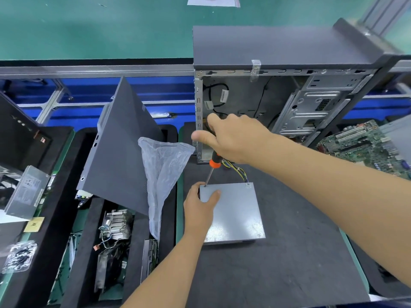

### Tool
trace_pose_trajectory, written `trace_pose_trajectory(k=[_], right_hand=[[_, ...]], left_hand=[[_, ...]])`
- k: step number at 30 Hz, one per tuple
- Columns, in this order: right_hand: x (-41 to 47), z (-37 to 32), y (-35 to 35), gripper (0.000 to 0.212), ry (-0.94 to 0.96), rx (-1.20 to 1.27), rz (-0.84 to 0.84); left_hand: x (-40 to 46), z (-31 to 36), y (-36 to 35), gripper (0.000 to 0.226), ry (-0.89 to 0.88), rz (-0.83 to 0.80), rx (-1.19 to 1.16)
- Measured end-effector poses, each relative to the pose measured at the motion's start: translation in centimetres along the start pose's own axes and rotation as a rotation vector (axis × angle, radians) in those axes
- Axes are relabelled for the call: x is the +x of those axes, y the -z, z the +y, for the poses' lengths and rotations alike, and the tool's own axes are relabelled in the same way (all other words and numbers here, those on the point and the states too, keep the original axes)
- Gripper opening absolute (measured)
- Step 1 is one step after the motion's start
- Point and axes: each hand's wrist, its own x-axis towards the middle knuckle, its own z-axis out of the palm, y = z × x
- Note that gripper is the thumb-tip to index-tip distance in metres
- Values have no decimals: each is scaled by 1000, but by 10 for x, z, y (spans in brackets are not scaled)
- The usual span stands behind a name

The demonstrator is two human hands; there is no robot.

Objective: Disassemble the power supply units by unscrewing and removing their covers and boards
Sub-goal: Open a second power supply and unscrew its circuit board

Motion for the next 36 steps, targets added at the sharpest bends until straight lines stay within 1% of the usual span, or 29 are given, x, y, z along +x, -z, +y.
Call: trace_pose_trajectory(k=[1, 2, 3, 5, 6, 8, 11, 13, 15, 18, 19, 21, 24, 27, 29, 32, 34, 35, 36], right_hand=[[1, -4, 3, 83, 12, -152, 9], [3, -6, 5, 84, 44, -263, 1], [5, -8, 5, 74, 77, -325, -8], [9, -12, 2, 45, 131, -349, 8], [10, -12, 0, 38, 143, -327, 26], [9, -11, -2, 32, 160, -230, 25], [8, -6, -1, 31, 182, 43, -75], [5, -5, 1, 33, 200, 136, -116], [2, -6, 0, 41, 200, 64, -102], [-1, -11, 4, 78, 103, -247, -16], [-1, -13, 5, 81, 87, -326, 6], [0, -17, 7, 75, 102, -429, 19], [1, -17, 6, 66, 133, -483, 18], [2, -7, 3, 46, 160, -402, 45], [2, 1, 2, 34, 193, -260, 18], [-1, 7, 1, 33, 270, 60, -46], [-4, 4, 0, 32, 279, 240, -89], [-4, 2, -1, 36, 270, 272, -107], [-5, 0, -1, 43, 259, 233, -109]], left_hand=[[0, 0, 0, 33, -5, 1, 4], [0, -1, 0, 34, -8, 2, 5], [0, -1, 0, 34, -9, 1, 6], [0, -2, 0, 34, -8, 0, 0], [1, -2, 0, 34, -10, -1, -5], [1, -2, 0, 33, -9, -4, -10], [1, -2, 0, 32, -14, -4, -12], [0, -2, 0, 31, -17, -1, -12], [0, -1, 0, 31, -18, -5, -19], [0, 0, 0, 31, -16, 7, 8], [0, -1, 0, 32, -18, 8, 12], [0, -1, 0, 33, -15, 0, -1], [0, -2, 0, 32, -18, 2, -20], [1, -4, 0, 30, -30, 10, -17], [1, -4, -1, 30, -32, 12, -9], [1, -4, -1, 33, -25, 13, 7], [0, -3, 0, 34, -16, 4, -4], [0, -2, 0, 34, -14, -2, -12], [0, -2, 0, 33, -11, -7, -16]])
